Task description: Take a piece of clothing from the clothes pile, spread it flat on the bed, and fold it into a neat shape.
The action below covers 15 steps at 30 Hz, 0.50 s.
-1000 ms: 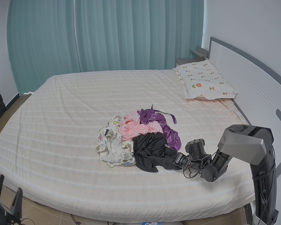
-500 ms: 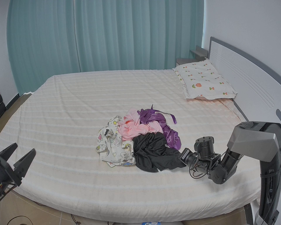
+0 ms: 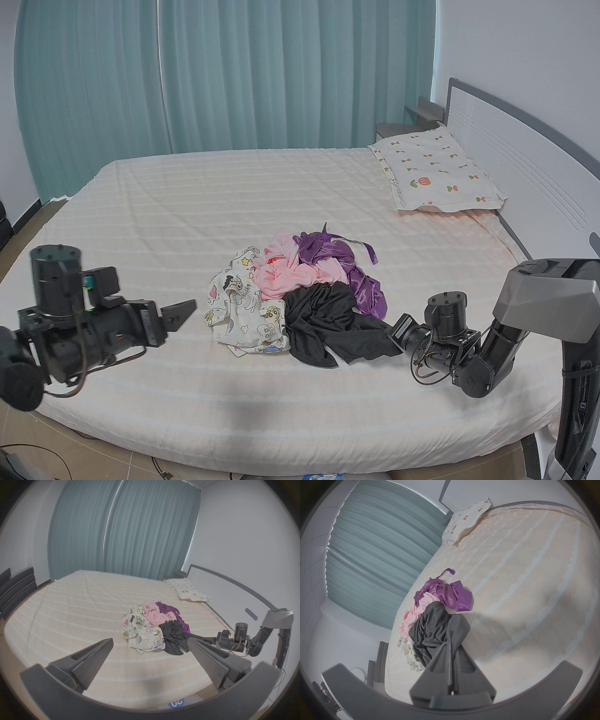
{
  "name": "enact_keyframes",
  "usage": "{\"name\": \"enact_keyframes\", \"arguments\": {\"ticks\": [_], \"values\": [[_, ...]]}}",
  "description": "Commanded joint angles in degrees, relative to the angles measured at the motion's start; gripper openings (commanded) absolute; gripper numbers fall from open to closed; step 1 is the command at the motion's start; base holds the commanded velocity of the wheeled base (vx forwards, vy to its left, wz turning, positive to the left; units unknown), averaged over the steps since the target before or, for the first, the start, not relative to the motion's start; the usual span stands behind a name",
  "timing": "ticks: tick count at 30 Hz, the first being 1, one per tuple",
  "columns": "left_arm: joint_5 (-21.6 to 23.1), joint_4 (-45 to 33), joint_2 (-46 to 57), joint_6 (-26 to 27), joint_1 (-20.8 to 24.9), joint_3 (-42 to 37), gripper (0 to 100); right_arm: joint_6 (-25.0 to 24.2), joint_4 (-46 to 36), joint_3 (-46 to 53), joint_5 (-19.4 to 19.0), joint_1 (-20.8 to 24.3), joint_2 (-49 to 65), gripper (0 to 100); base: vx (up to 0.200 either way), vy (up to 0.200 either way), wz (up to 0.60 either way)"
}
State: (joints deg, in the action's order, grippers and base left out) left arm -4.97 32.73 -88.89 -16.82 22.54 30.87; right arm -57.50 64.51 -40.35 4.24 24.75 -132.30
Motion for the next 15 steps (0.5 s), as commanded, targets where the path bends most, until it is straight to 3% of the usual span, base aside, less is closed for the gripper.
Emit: {"name": "enact_keyframes", "arguments": {"ticks": [1, 6, 10, 15], "values": [[-4.69, 10.25, -48.92, -8.49, 13.58, 22.66, 100, -1.91, 4.66, 3.79, -0.2, -0.31, 2.05, 0, 0.0, 0.0, 0.0], [-2.85, 9.63, -53.23, -9.46, 13.67, 27.4, 100, -1.74, 7.47, 4.93, -0.11, -0.31, 2.23, 0, 0.0, 0.0, 0.0], [1.28, 9.37, -55.69, -13.15, 13.67, 31.89, 100, -1.74, 8.09, 5.81, -0.02, -0.4, 3.37, 0, 0.0, 0.0, 0.0], [6.2, 9.28, -58.15, -13.5, 13.67, 36.19, 100, -1.74, 8.17, 6.51, 0.06, -0.4, 4.42, 0, 0.0, 0.0, 0.0]]}}
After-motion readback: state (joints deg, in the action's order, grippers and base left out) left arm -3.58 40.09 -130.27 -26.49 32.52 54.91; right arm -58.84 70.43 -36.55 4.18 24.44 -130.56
